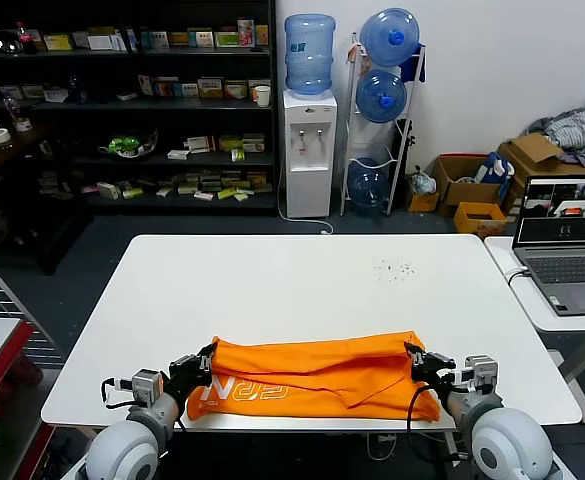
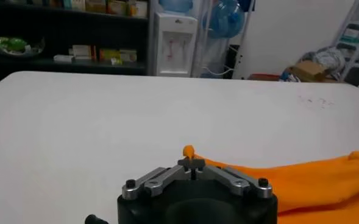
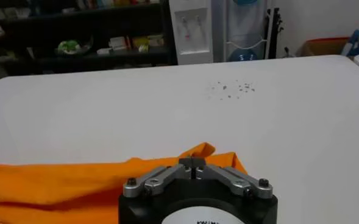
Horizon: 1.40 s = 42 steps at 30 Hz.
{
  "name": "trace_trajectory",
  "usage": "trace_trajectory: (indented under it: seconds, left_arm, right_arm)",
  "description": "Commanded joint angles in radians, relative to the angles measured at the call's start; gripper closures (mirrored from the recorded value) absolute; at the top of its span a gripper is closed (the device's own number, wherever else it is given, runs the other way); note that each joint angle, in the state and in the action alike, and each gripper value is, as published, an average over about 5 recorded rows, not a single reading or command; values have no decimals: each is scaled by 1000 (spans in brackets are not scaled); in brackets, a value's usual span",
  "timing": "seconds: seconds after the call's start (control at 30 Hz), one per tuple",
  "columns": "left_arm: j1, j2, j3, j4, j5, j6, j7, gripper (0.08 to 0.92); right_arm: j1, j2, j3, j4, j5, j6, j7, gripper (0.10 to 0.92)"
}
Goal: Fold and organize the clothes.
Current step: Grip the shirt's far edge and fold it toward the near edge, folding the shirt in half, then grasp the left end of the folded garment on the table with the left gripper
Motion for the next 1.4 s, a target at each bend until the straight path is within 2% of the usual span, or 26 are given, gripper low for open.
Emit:
trace_trajectory:
  seconds: [0.03,0.13,0.23,0.53,0.8,0.97,1.1,1.2,1.4]
  left_arm:
    - [56,10,-7,-30,12,7,-5,906]
    - [63,10,-11,-30,19,12,-4,889]
    - [67,12,-16,-29,25,12,-3,832]
    - [90,-3,-28,14,69,-8,8,564]
    - [104,-53,-24,65,73,-18,13,329]
    - [89,-74,-15,90,74,-20,14,204]
    - [70,-83,-4,107,73,-19,10,179]
    - [59,-83,5,111,70,-16,8,207]
    - [48,-80,13,115,67,-12,4,372]
  right_arm:
    - [-77,-8,30,52,-12,-3,-3,892]
    - [-84,-10,38,53,-17,0,-12,836]
    - [-93,-13,45,55,-18,5,-11,749]
    - [-125,-14,83,62,-19,21,-16,490]
    - [-131,2,83,65,-27,22,-13,262]
    - [-135,5,85,69,-29,23,-11,206]
    - [-140,9,86,72,-32,22,-9,203]
    - [-142,11,87,73,-34,21,-8,203]
    - [-140,16,87,68,-35,23,-7,203]
